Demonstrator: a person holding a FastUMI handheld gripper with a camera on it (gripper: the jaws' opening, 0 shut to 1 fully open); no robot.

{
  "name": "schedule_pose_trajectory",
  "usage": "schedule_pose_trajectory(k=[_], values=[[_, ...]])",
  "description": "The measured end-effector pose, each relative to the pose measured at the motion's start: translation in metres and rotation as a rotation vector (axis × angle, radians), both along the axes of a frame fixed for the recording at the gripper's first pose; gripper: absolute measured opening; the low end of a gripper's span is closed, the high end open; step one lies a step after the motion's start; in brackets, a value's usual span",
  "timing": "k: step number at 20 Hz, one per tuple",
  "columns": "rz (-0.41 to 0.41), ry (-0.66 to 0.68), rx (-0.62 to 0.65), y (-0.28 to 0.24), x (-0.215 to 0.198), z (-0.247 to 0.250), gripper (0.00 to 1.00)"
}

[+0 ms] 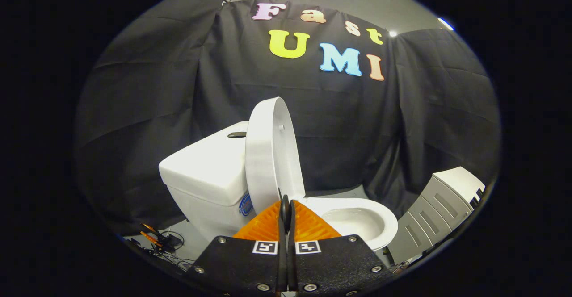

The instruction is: Open the toilet lid.

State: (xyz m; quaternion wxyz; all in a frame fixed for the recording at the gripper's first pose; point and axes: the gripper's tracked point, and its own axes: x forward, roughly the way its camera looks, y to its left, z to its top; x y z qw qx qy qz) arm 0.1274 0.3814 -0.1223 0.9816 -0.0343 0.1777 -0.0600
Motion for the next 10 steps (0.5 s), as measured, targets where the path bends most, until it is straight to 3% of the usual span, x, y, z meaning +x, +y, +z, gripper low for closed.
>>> schedule_pose_trajectory(k=[7, 9, 10], values=[[-0.016, -0.002, 0.011, 0.002, 0.000, 0.002, 0.00], [0.001, -0.010, 0.029, 0.005, 0.001, 0.000, 0.03], [0.005, -0.006, 0.048, 0.007, 0.000, -0.002, 0.09]])
